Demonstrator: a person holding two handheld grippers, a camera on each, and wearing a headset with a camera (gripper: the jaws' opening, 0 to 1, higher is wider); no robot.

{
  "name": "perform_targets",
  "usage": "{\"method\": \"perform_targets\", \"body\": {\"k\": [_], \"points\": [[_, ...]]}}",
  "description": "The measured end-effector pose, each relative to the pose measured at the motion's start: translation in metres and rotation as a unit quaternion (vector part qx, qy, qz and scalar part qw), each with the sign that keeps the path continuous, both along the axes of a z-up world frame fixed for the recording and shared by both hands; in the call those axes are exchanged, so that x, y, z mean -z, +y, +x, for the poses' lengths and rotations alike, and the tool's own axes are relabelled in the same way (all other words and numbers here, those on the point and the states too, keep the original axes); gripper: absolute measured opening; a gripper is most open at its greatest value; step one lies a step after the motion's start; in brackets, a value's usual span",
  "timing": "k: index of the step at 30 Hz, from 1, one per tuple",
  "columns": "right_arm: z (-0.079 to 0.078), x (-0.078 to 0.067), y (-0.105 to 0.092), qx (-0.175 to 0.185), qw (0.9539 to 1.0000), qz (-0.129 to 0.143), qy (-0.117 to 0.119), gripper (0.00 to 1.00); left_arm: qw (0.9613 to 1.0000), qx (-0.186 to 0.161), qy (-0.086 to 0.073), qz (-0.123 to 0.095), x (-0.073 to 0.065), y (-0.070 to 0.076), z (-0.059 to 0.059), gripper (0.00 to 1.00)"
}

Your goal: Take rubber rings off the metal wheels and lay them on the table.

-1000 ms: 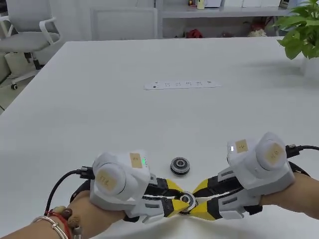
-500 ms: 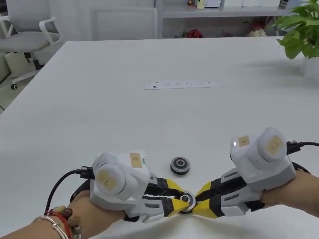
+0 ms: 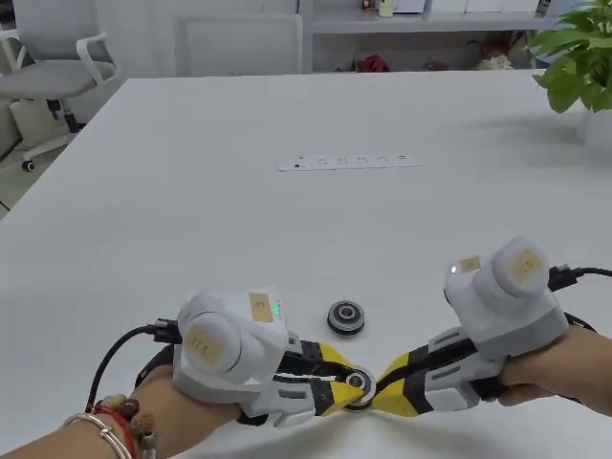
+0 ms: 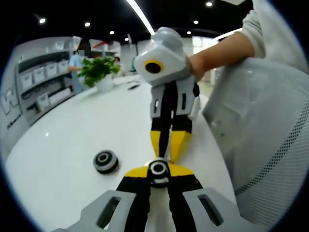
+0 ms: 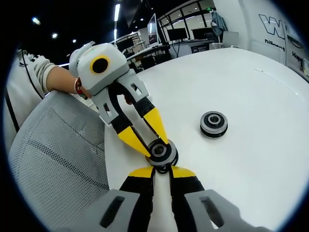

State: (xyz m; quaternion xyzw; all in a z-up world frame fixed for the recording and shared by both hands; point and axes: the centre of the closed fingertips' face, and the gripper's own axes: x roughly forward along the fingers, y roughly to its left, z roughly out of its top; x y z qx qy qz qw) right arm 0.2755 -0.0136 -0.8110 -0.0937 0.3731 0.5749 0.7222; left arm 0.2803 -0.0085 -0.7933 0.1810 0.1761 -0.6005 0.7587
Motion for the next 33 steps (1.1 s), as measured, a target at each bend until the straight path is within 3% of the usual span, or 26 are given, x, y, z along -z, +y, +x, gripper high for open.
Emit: {"method": "perform_targets", "body": {"k": [3, 4, 15, 23, 26, 32, 33], "points": [[0.0001, -0.0002, -0.0006, 0.004, 1.0, 0.001, 0.006, 0.06, 1.0, 0.0, 0.0, 0.0, 0.0, 0.0, 0.0, 0.14], [-0.0001, 0.0002, -0.0013, 0.005, 1.0, -0.002, 0.007, 0.0, 1.0, 0.0, 0.0, 0.0, 0.0, 0.0, 0.0, 0.14], [0.002, 0.0055, 0.0006, -0.016, 0.9989, -0.03, -0.032, 0.01, 1.0, 0.0, 0.0, -0.001, 0.0, -0.0001, -0.0001, 0.14], [0.0034, 0.0056, 0.0007, -0.013, 0.9985, -0.038, -0.037, 0.01, 1.0, -0.003, 0.006, -0.005, 0.0, 0.0007, 0.0009, 0.14], [0.0028, 0.0048, 0.0008, -0.023, 0.9979, -0.031, -0.051, 0.01, 1.0, -0.005, 0.005, -0.004, 0.0, 0.0009, 0.0011, 0.14], [0.0043, 0.0049, 0.0017, -0.018, 0.9976, -0.047, -0.048, 0.0, 0.9999, -0.008, 0.008, -0.006, 0.0004, 0.001, 0.0016, 0.14], [0.0048, 0.0053, 0.0009, -0.007, 0.9981, -0.049, -0.038, 0.0, 0.9999, -0.008, 0.007, -0.006, 0.0003, 0.001, 0.0016, 0.14]]}}
